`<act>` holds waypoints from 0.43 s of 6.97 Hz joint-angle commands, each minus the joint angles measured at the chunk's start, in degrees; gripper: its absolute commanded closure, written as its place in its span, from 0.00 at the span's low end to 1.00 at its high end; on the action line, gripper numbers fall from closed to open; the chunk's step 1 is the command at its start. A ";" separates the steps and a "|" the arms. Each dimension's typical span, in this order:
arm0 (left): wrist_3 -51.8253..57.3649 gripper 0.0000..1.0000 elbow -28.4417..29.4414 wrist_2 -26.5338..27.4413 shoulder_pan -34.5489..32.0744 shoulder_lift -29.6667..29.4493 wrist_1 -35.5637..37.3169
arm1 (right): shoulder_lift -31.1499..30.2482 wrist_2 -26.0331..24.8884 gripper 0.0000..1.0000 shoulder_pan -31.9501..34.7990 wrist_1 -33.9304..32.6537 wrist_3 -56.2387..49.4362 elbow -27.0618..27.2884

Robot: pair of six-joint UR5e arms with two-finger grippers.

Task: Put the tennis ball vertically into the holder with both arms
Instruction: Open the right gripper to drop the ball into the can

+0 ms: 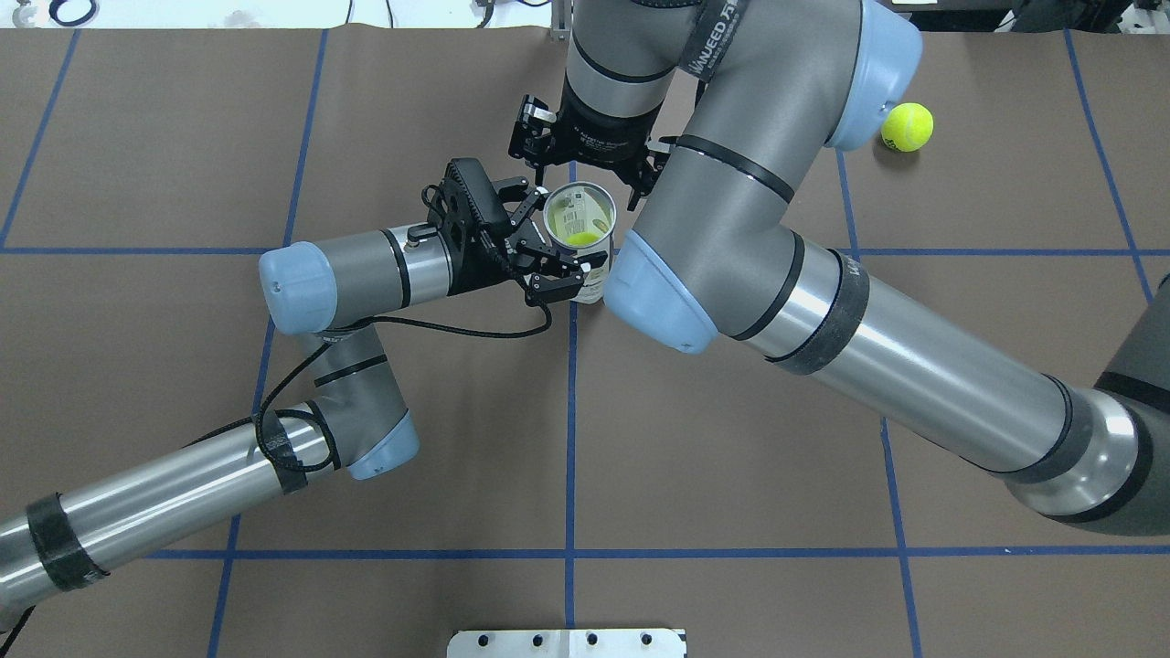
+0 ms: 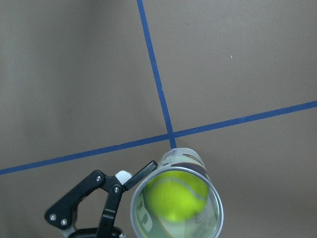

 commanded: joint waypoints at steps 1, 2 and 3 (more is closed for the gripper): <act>0.00 0.08 0.00 0.00 0.00 -0.01 -0.41 | -0.29 -0.08 0.01 -0.01 0.07 -1.20 0.25; 0.00 0.08 0.00 0.00 0.00 -0.01 -0.41 | -1.42 -0.08 0.01 0.86 -0.02 -6.00 0.08; 0.00 0.08 -0.09 0.00 0.00 -0.01 -0.41 | -3.70 0.53 0.01 3.40 0.07 -11.53 0.43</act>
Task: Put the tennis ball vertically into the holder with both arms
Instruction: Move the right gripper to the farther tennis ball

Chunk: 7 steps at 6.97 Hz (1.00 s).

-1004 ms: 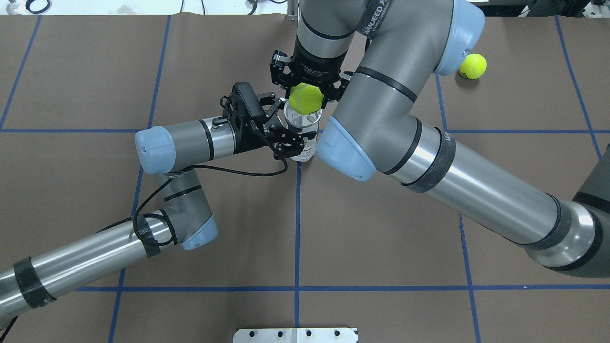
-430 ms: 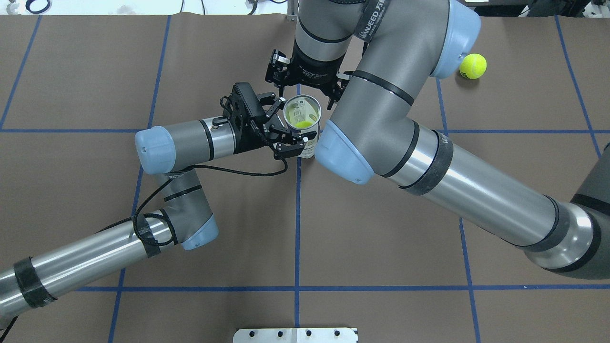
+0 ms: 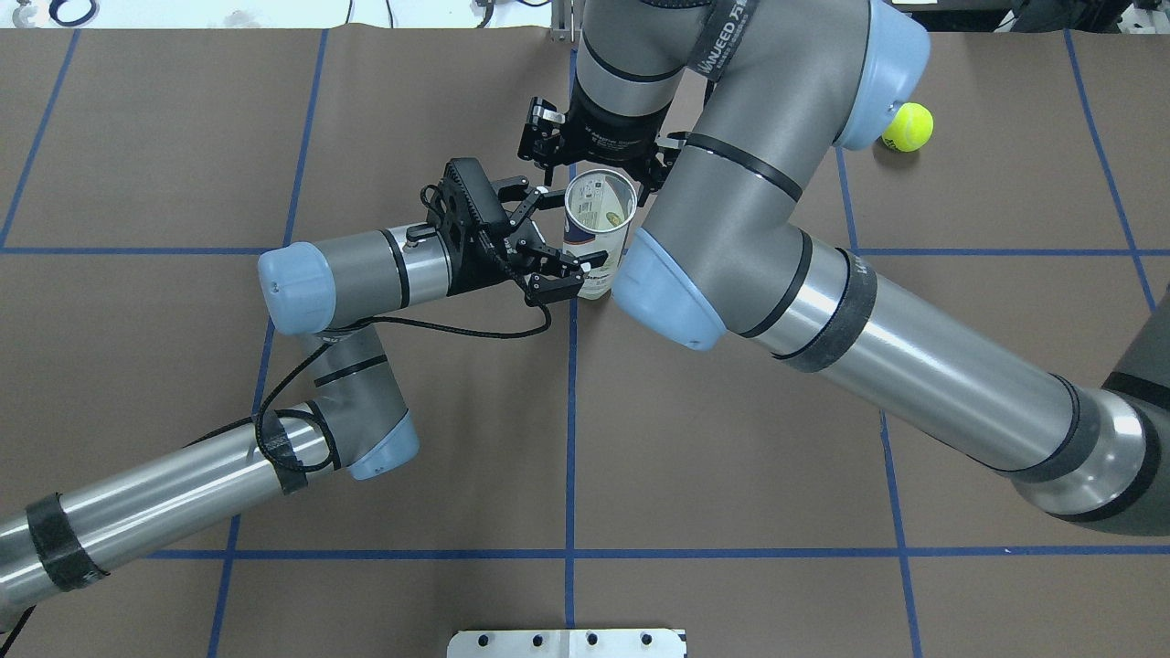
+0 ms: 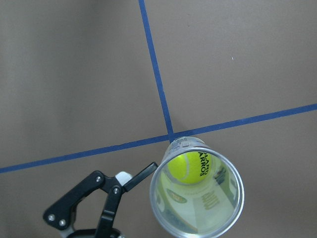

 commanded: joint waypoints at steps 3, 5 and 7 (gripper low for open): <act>-0.09 0.02 -0.16 0.44 0.00 0.00 -0.11 | -9.74 3.81 0.01 10.95 0.83 -25.86 0.32; -0.09 0.01 0.01 0.44 0.00 0.09 -0.02 | -14.92 6.19 0.01 16.93 1.79 -38.61 0.15; -0.09 0.01 0.01 0.44 0.09 0.53 -0.02 | -19.33 8.03 0.01 22.03 9.66 -46.73 -5.26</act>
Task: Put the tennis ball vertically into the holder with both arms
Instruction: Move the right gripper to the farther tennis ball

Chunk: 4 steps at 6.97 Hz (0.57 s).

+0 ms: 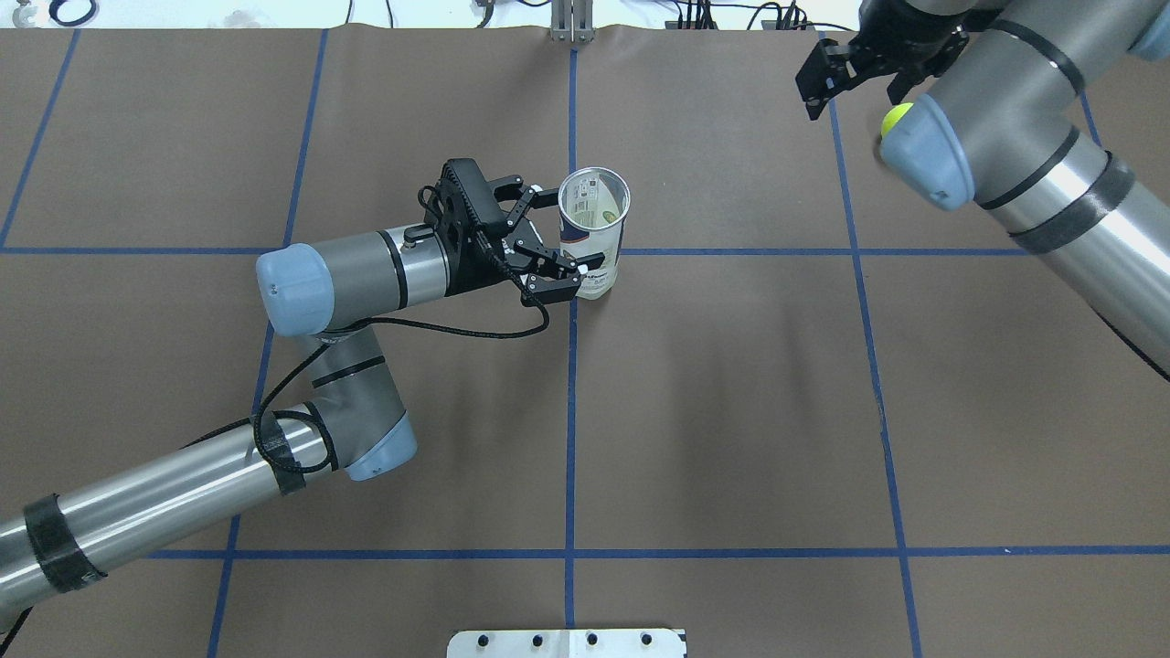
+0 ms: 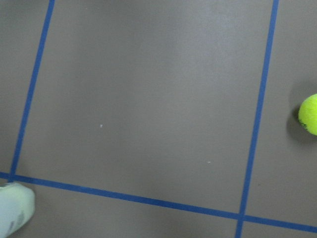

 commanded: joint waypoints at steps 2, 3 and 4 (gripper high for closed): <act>-0.09 0.01 0.37 0.09 0.12 0.15 0.01 | -3.69 3.48 0.00 6.44 22.41 -7.88 -18.07; -0.10 0.01 0.37 0.09 0.12 0.15 0.01 | -3.60 2.88 0.01 6.62 27.89 -9.45 -23.97; -0.10 0.01 0.37 0.09 0.12 0.15 0.01 | -3.08 0.09 0.00 6.28 33.25 -9.99 -29.42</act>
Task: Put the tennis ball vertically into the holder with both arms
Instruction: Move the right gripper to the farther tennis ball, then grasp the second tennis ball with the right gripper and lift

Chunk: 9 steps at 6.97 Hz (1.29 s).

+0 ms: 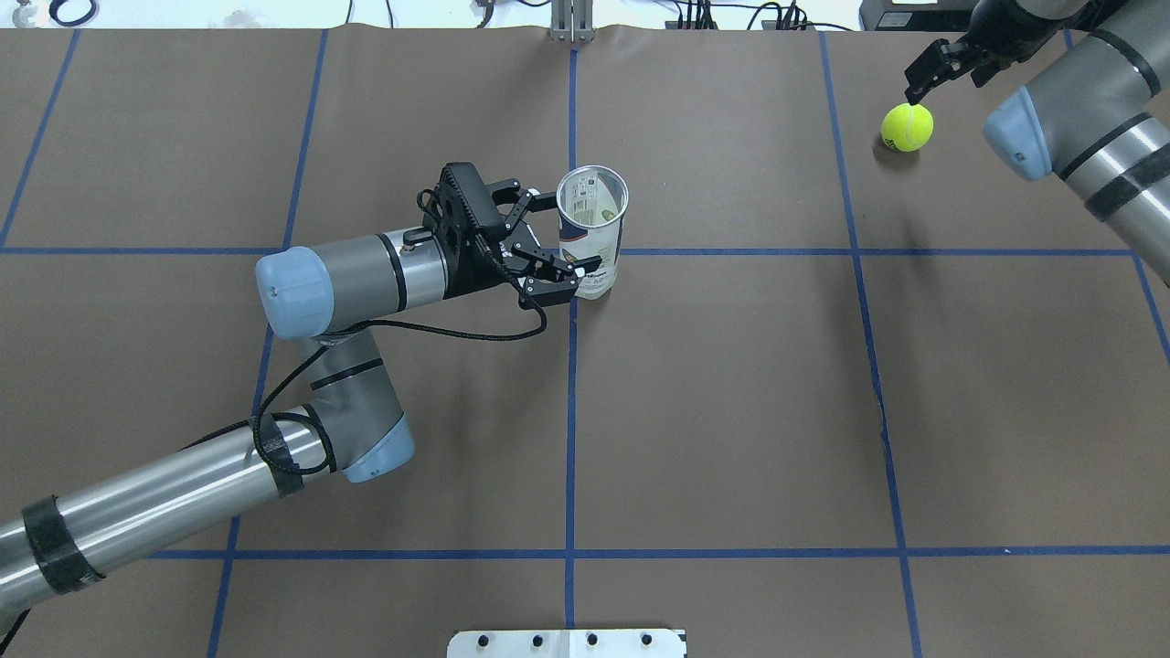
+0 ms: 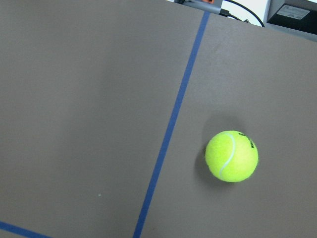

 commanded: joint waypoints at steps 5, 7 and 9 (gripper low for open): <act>-0.01 0.01 0.12 -0.09 0.02 0.00 -0.09 | 6.13 -11.71 0.00 -5.52 11.34 -0.44 -18.35; 0.08 0.01 0.12 -0.09 0.02 0.09 -0.09 | 6.40 -14.68 0.00 -7.53 11.34 -0.35 -19.23; 0.08 0.01 0.12 -0.09 0.02 0.09 -0.09 | 6.40 -15.93 0.91 -7.98 11.25 1.31 -19.50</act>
